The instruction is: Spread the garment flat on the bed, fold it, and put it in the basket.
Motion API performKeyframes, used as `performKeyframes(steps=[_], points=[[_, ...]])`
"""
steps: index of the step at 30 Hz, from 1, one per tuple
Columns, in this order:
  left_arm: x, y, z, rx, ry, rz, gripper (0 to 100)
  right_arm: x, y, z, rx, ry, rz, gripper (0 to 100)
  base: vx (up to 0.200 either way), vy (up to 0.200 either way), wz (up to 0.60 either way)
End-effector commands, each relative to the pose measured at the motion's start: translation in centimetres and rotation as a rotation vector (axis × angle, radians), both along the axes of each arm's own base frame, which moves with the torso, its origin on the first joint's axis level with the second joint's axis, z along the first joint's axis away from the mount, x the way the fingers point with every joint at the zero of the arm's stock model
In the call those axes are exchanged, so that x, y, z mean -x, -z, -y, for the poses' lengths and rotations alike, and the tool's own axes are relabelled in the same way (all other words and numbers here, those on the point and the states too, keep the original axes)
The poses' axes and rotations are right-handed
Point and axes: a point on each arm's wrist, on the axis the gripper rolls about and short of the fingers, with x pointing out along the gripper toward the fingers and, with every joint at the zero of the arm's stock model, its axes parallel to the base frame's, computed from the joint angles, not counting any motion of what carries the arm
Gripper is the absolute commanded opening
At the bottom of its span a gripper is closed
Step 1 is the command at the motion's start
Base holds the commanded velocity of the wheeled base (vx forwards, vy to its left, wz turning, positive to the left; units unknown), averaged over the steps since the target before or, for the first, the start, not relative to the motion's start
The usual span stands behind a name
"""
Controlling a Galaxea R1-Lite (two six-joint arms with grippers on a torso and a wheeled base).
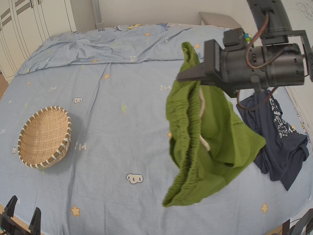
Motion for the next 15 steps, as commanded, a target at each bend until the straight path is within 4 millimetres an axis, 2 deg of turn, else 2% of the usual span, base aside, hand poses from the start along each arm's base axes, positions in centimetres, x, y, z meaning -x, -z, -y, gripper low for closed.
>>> performKeyframes(steps=[1, 3, 6, 9, 10, 15], points=[[0.0, 0.5, 0.0, 0.0, 0.0, -0.001, 100, -2.2, 3.1, -5.7, 0.0, -0.042, -0.011, 0, 0.0, 0.0, 0.0], [0.0, 0.5, 0.0, 0.0, 0.002, -0.001, 100, -2.7, 3.4, -6.4, -0.003, -0.044, -0.01, 0, 0.0, 0.0, 0.0], [0.0, 0.5, 0.0, 0.0, 0.0, -0.001, 100, -3.9, 5.1, -7.9, 0.018, -0.043, -0.032, 0, 0.0, 0.0, 0.0], [0.0, 0.5, 0.0, 0.0, 0.0, -0.001, 100, -4.5, 5.8, -8.2, 0.026, -0.039, -0.04, 0, 0.0, 0.0, 0.0], [0.0, 0.5, 0.0, 0.0, 0.0, -0.001, 100, -4.6, 5.9, -8.2, 0.028, -0.039, -0.043, 100, 0.0, 0.0, 0.0], [0.0, 0.5, 0.0, 0.0, 0.002, -0.001, 100, -5.3, 7.3, -8.8, 0.057, -0.034, -0.066, 100, 0.0, 0.0, 0.0]])
